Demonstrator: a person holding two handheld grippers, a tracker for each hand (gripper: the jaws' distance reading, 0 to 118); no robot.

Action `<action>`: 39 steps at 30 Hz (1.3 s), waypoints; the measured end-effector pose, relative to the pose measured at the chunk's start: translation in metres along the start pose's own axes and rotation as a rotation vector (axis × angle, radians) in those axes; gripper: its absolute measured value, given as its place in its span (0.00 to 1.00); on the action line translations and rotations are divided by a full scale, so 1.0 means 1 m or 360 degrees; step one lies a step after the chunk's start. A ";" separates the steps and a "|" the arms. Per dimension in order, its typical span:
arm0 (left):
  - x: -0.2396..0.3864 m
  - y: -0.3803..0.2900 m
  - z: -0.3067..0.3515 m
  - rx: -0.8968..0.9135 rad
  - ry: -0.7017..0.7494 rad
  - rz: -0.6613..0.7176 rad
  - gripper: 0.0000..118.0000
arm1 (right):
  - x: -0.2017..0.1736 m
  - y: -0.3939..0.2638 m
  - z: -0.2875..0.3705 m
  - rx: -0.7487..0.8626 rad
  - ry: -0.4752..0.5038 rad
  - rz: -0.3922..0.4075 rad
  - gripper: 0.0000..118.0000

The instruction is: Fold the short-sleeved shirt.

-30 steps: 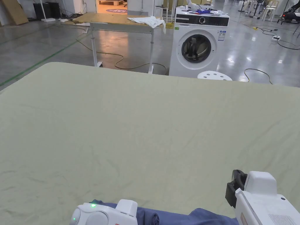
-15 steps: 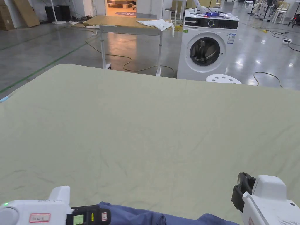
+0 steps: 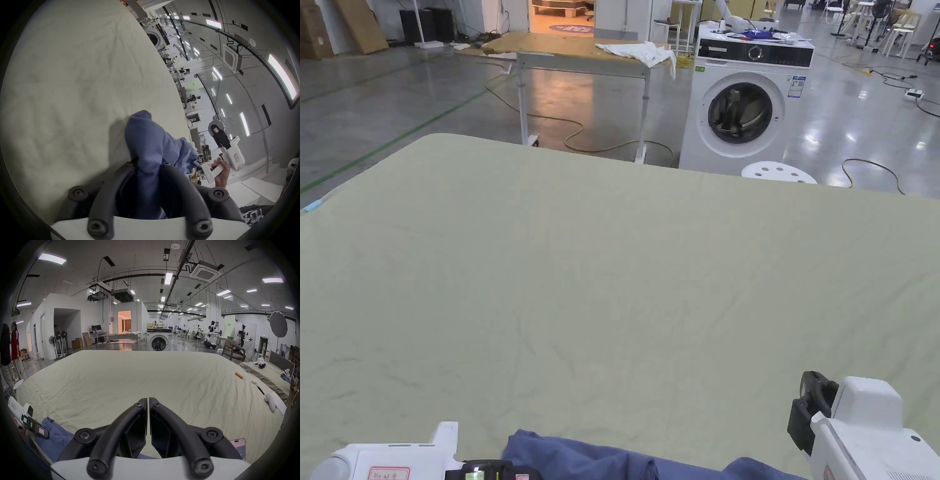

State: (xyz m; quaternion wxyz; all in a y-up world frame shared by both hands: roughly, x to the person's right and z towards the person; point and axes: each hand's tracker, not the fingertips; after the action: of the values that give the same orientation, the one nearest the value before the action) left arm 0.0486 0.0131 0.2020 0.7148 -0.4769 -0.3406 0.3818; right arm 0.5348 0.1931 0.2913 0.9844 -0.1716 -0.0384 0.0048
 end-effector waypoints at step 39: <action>0.279 -0.012 -0.051 -0.0192 0.0833 -0.0758 0.09 | 0.019 -0.018 -0.001 -0.0062 -0.0002 0.0002 0.01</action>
State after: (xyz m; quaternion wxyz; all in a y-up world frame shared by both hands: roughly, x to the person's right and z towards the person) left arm 0.2273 0.2312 0.2316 0.8173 -0.5071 -0.2694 0.0487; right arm 0.5536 0.1766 0.2982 0.9809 -0.1907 -0.0391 0.0049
